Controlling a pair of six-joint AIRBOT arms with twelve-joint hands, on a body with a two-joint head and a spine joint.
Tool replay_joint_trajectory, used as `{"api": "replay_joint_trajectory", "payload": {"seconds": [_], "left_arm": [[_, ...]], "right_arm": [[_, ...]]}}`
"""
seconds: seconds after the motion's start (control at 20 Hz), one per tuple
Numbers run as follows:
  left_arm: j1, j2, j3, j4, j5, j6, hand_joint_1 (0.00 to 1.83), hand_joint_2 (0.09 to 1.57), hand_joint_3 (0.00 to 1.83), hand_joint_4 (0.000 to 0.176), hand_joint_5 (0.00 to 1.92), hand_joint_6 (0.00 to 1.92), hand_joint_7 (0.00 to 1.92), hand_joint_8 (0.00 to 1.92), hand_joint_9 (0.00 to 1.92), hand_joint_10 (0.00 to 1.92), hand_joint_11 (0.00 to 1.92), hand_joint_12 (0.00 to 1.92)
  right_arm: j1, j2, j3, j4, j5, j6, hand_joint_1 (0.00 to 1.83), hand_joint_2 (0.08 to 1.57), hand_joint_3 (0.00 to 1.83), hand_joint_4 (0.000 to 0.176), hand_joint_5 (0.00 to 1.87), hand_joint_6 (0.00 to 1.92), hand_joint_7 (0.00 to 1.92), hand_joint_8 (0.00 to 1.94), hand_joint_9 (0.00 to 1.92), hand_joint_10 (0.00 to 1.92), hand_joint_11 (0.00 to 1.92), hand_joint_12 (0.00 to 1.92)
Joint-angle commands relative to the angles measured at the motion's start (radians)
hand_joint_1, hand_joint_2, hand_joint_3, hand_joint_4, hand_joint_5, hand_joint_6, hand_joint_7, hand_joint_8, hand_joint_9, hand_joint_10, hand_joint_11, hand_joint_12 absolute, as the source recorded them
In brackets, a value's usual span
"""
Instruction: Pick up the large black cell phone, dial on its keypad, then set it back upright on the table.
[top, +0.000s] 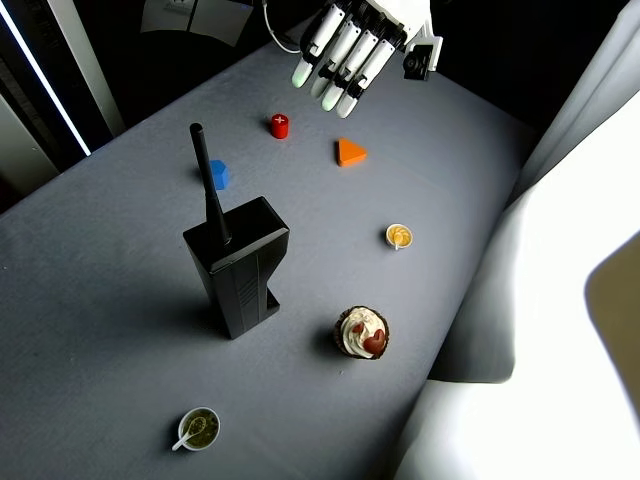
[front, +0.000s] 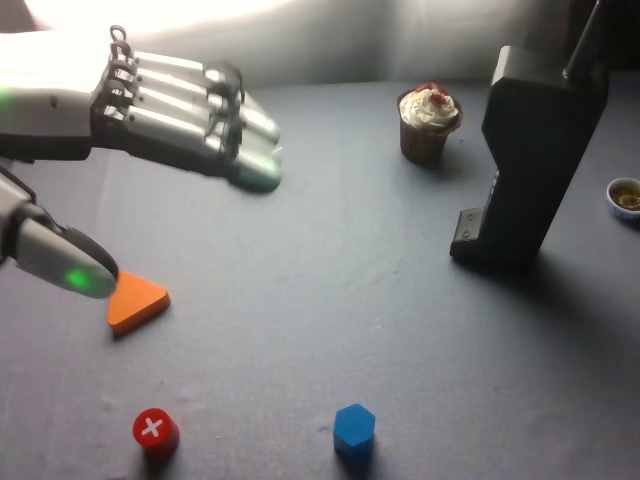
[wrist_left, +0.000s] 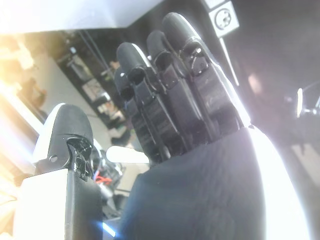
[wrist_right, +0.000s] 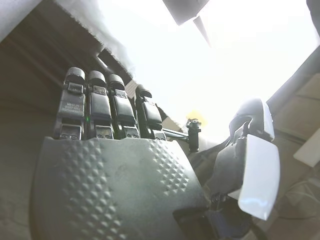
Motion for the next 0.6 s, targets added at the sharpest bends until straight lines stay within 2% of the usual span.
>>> {"api": "replay_joint_trajectory", "payload": {"seconds": [0.0, 0.1, 0.2, 0.35, 0.4, 0.55], "left_arm": [[-0.022, 0.001, 0.005, -0.107, -0.056, -0.002, 0.04, 1.14, 0.01, 0.000, 0.19, 0.01, 0.15, 0.00, 0.13, 0.01, 0.00, 0.46], [-0.024, 0.001, 0.004, -0.103, -0.056, -0.002, 0.05, 1.14, 0.00, 0.000, 0.19, 0.00, 0.15, 0.00, 0.13, 0.00, 0.00, 0.45], [-0.026, 0.000, 0.004, -0.104, -0.057, 0.004, 0.00, 1.15, 0.00, 0.000, 0.16, 0.00, 0.13, 0.00, 0.11, 0.00, 0.00, 0.37], [-0.037, -0.003, 0.000, -0.098, -0.058, 0.004, 0.00, 1.15, 0.00, 0.000, 0.16, 0.00, 0.13, 0.00, 0.10, 0.00, 0.00, 0.30], [-0.044, -0.004, -0.002, -0.098, -0.065, 0.004, 0.00, 1.15, 0.00, 0.000, 0.17, 0.00, 0.13, 0.00, 0.10, 0.00, 0.00, 0.32], [-0.042, -0.001, -0.007, -0.098, -0.069, 0.004, 0.00, 1.15, 0.00, 0.000, 0.18, 0.00, 0.14, 0.00, 0.10, 0.00, 0.00, 0.33]], "right_arm": [[0.004, 0.004, 0.003, 0.023, 0.124, 0.010, 0.62, 0.97, 0.01, 0.000, 0.15, 0.00, 0.17, 0.00, 0.18, 0.01, 0.00, 0.65], [0.004, 0.004, 0.003, 0.024, 0.124, 0.010, 0.59, 0.98, 0.00, 0.000, 0.12, 0.00, 0.14, 0.00, 0.15, 0.00, 0.00, 0.56], [0.007, 0.003, 0.005, 0.051, 0.124, 0.010, 0.61, 0.98, 0.00, 0.000, 0.11, 0.00, 0.13, 0.00, 0.15, 0.00, 0.00, 0.55], [0.013, -0.023, 0.031, 0.114, 0.124, 0.010, 0.62, 1.03, 0.01, 0.000, 0.03, 0.00, 0.04, 0.00, 0.07, 0.00, 0.00, 0.31], [0.019, -0.034, 0.043, 0.114, 0.124, 0.010, 0.63, 1.04, 0.01, 0.000, 0.02, 0.00, 0.04, 0.00, 0.06, 0.00, 0.00, 0.28], [0.095, -0.092, 0.091, 0.112, 0.124, 0.009, 0.84, 1.03, 0.00, 0.000, 0.02, 0.00, 0.03, 0.00, 0.06, 0.00, 0.00, 0.31]]}}
